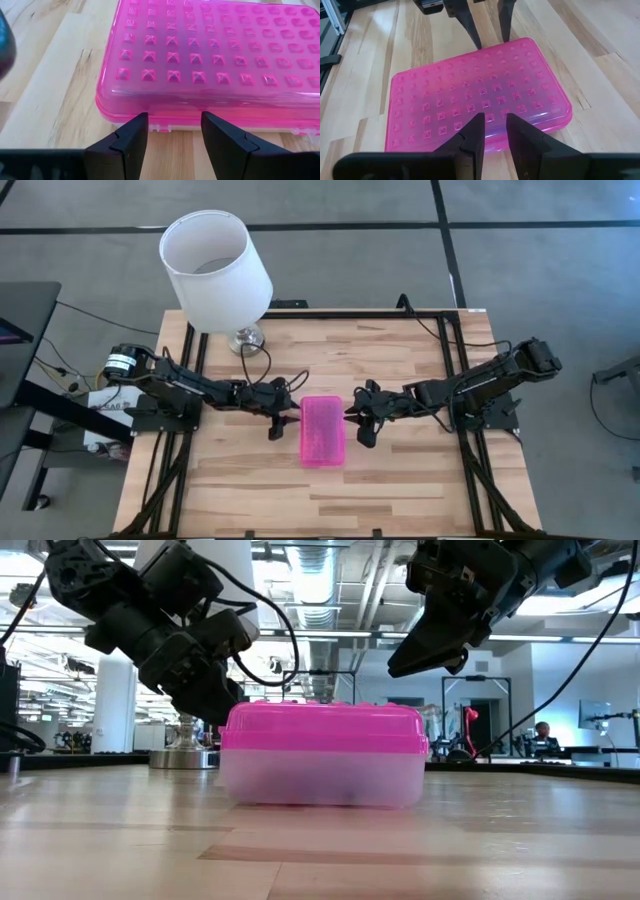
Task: Pick & place school supplies into a supply box
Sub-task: Close the supply box, then return to Home Position
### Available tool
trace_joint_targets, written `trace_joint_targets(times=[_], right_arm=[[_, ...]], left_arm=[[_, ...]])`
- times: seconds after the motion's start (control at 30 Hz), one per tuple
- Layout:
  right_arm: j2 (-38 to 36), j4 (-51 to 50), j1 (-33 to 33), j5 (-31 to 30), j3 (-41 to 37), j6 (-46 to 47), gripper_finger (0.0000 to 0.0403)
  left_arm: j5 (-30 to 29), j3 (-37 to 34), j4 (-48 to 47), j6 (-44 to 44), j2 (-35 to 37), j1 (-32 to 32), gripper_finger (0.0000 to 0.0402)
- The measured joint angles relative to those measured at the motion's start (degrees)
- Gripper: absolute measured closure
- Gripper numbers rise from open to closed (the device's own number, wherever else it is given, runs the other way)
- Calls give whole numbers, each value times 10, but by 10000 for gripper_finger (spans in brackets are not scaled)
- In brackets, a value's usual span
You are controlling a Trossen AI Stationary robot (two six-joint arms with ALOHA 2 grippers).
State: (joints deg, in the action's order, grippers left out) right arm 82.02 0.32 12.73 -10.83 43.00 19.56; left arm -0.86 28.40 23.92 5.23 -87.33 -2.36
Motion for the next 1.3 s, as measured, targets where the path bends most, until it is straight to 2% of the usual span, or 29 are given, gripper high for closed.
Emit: trace_joint_targets(times=[0.23, 0.37, 0.5, 0.67, 0.87, 1.0, 1.13, 1.3], right_arm=[[0, 0, 0, 2, 0, 3, 328], [0, 0, 0, 2, 0, 54, 328], [-21, -14, -1, 4, 1, 111, 328], [-76, -100, -1, 4, 26, 101, 328], [-169, -118, 5, -6, 51, -15, 328], [-232, -142, 13, -56, 51, -62, 328], [-283, -200, 15, -127, 43, -59, 328], [-347, -138, 30, -136, -27, -55, 328]], left_arm=[[1, 0, 0, 6, 0, 1, 223], [2, 0, -3, 78, 13, 1, 223], [15, 0, -7, 149, 56, 1, 223], [17, 0, -14, 199, 138, 1, 223], [21, 0, -13, 171, 252, 1, 223], [21, 0, -27, 107, 326, 1, 223], [5, -13, -88, 51, 389, 1, 223], [0, -51, -80, 49, 453, -6, 223]])
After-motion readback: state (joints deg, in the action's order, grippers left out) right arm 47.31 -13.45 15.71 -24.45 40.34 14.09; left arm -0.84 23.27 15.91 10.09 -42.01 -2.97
